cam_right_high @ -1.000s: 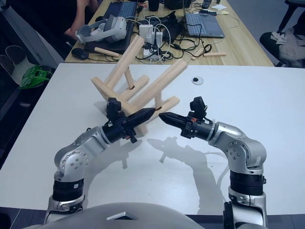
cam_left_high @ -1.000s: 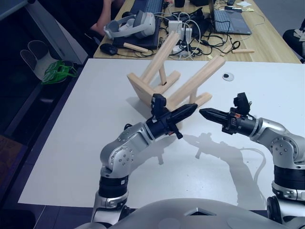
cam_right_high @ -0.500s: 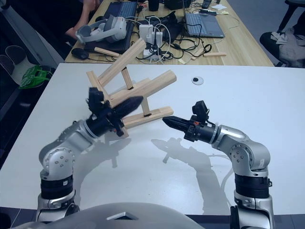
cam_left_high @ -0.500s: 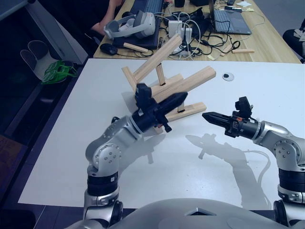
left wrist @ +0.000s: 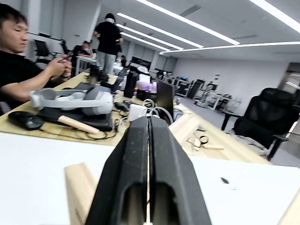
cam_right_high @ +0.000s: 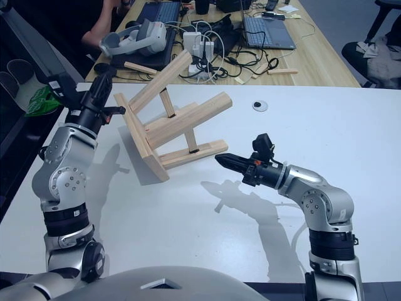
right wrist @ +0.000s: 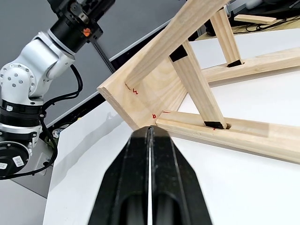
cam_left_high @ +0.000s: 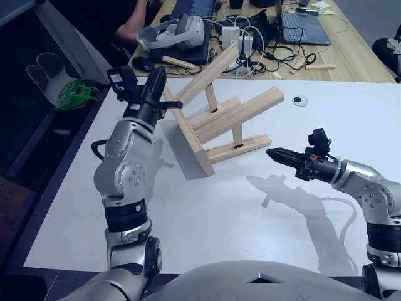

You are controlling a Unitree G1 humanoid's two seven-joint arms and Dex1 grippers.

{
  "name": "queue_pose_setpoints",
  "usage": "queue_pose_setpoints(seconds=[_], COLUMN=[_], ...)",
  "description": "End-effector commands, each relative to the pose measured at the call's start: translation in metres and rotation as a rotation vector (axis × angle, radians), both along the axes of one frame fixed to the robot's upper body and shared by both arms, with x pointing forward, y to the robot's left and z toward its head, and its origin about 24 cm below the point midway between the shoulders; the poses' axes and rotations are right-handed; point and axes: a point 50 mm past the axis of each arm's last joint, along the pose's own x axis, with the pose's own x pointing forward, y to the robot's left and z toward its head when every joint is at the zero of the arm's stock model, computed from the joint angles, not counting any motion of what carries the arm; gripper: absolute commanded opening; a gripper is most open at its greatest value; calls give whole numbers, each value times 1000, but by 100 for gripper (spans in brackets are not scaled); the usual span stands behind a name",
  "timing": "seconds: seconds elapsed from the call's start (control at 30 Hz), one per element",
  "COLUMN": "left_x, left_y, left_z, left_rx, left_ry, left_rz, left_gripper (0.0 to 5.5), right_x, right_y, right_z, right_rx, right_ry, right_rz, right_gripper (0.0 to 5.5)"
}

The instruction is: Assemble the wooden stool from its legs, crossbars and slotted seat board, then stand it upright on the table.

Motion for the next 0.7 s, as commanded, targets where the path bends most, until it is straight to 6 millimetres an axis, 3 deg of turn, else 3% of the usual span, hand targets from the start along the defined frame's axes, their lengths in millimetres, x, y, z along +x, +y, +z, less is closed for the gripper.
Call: queue_pose_setpoints(seconds=[0.03,0.33,0.47,0.7], left_x=[-1,-11,-19,-31], left_y=[11,17,2,-21], left_z=[-21,-47,-60,-66], left_rx=[89,181,203,265], left_ry=[123,315,406,443], left_rz=[121,202,75,-165], left_gripper=[2,2,2,2], right_x=[0,0,0,-2], right_y=[-3,-4,-5,-1], right_z=[-2,-3,-3,-6], right_rx=[-28,-42,-47,-56], right_ry=[-1,0,-2,0], right_rz=[-9,-10,-11,1], right_gripper=[0,0,0,0])
